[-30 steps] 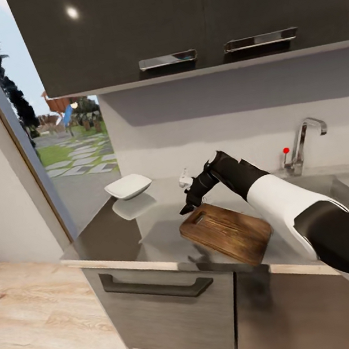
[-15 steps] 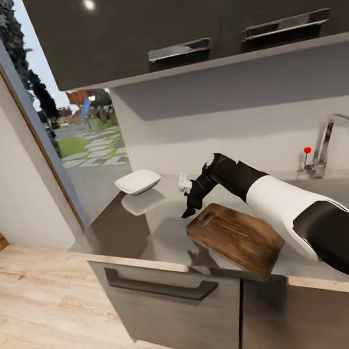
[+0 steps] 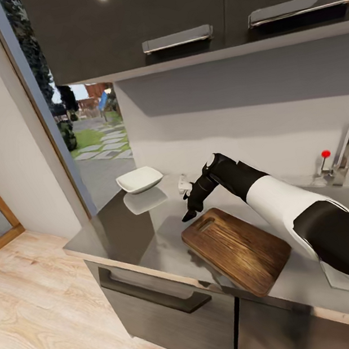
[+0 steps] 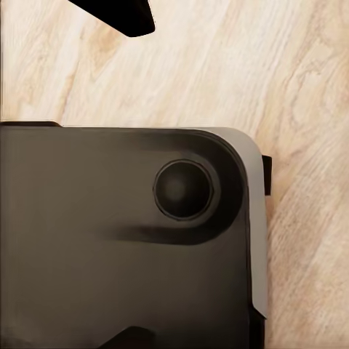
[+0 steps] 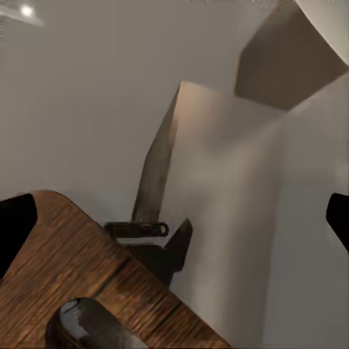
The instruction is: In the kitchen, take the Vidalia onion out of the sink, dice it on the chopping board with the paring knife, put the diced onion into the bowl on the countertop, then place both the paring knife and the chopping board into the sink.
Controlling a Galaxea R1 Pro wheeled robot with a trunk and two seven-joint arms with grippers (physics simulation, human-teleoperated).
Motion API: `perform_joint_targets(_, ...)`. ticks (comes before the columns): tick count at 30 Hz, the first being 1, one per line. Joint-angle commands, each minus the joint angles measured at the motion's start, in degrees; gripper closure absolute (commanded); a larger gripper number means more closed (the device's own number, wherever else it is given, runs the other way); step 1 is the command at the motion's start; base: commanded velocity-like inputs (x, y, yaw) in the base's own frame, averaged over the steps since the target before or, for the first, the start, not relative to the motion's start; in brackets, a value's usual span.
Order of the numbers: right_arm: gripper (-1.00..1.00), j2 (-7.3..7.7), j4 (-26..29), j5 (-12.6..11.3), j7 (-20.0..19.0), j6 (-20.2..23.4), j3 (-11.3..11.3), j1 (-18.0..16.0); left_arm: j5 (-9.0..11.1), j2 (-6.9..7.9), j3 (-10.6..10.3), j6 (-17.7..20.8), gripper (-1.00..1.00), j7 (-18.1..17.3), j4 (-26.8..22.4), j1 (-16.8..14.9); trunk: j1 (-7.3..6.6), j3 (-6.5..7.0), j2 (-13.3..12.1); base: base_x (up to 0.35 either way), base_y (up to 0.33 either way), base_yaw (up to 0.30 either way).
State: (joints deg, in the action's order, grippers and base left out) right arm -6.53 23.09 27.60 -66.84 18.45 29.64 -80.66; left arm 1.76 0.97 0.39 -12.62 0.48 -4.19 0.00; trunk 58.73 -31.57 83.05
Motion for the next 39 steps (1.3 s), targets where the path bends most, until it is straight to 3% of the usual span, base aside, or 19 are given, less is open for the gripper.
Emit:
perform_joint_targets(1,-1.0,0.01,0.11,0.08,-0.32,0.58,0.09,-0.02,0.18,0.0,-0.01,-0.13,-1.0,0.05,-0.01,0.0,0.0,-0.13,0.03,0.02,-0.049,0.183)
perform_joint_targets(6,-1.0,0.07,0.14,0.14,-1.68,0.55,0.28,-0.02,0.18,0.01,-0.03,-0.13,-1.0,0.05,0.0,0.0,0.0,-0.5,0.03,0.008,-0.02,0.183)
perform_joint_targets(11,-1.0,1.13,0.17,0.16,-3.29,0.52,0.68,-0.02,0.18,0.07,-0.04,-0.13,-1.0,0.05,0.05,0.0,0.0,-0.88,0.03,0.001,-0.002,0.182)
perform_joint_targets(15,-1.0,3.51,0.31,0.21,-5.44,0.46,1.39,-0.02,0.18,0.07,-0.04,-0.13,-1.0,0.05,0.06,0.0,0.0,-1.17,0.03,0.0,0.0,0.175)
perform_joint_targets(20,-1.0,4.41,0.74,0.4,-8.06,0.45,1.45,-0.02,0.18,0.02,-0.04,-0.13,-1.0,0.05,0.04,0.0,0.0,-1.3,0.03,0.0,0.0,0.069)
perform_joint_targets(27,-1.0,7.39,1.74,0.96,-10.88,0.45,1.47,-0.02,0.18,0.02,-0.04,-0.13,-1.0,0.05,0.06,0.0,0.0,-1.33,0.03,0.0,0.0,0.011)
perform_joint_targets(29,-1.0,8.22,2.56,2.81,-11.7,0.45,1.45,-0.02,0.18,0.01,-0.04,-0.13,-1.0,0.05,0.06,0.0,0.0,-1.33,0.03,0.0,0.0,0.001)
perform_joint_targets(31,-1.0,8.84,3.58,6.11,-12.98,0.45,1.42,-0.02,0.18,0.0,-0.04,-0.13,-1.0,0.05,0.06,0.0,0.0,-1.33,0.03,0.0,0.0,0.0)
perform_joint_targets(34,-1.0,9.34,4.78,13.0,-16.47,-1.19,1.32,-0.02,0.18,0.0,-0.04,-0.13,-1.0,0.05,0.28,0.0,0.0,-1.33,0.03,0.0,0.0,0.0)
perform_joint_targets(39,-1.0,9.53,5.14,15.39,-17.7,-2.32,1.34,-0.02,0.18,0.0,-0.04,-0.13,-1.0,0.05,0.39,0.0,0.0,-1.33,0.03,0.0,0.0,0.0)
